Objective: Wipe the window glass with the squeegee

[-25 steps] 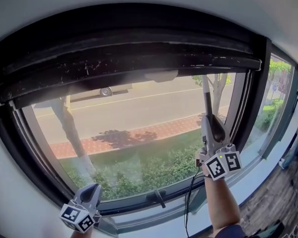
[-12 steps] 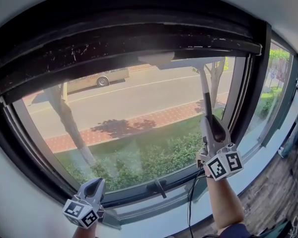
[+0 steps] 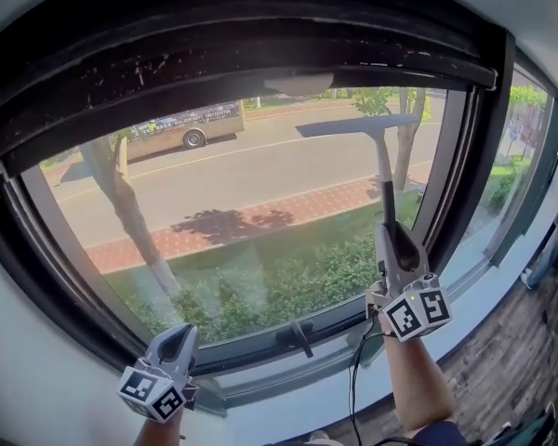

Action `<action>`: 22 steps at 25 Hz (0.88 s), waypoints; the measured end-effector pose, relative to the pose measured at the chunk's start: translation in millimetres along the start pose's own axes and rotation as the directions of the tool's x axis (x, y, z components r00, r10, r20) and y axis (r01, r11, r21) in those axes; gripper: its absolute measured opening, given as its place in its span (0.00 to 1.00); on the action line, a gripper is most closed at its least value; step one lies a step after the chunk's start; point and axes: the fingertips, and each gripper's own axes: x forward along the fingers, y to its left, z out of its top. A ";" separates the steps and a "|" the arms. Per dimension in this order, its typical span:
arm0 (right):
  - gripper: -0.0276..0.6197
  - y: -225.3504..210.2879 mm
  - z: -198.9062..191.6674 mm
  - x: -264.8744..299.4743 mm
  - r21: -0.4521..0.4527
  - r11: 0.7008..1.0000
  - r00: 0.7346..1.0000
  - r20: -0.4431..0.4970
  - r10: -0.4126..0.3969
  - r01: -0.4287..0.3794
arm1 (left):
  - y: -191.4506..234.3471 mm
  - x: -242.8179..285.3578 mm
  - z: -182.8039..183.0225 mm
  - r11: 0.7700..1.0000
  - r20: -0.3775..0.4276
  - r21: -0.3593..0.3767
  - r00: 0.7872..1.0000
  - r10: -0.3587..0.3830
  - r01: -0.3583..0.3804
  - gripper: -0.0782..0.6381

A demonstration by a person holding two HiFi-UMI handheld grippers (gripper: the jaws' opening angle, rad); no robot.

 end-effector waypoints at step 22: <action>0.20 -1.2 -68.6 -68.3 0.049 0.998 0.988 -0.153 -0.037 0.045 | -26.0 -3.6 -11.0 0.999 -0.027 -0.026 0.999 -0.044 0.044 0.12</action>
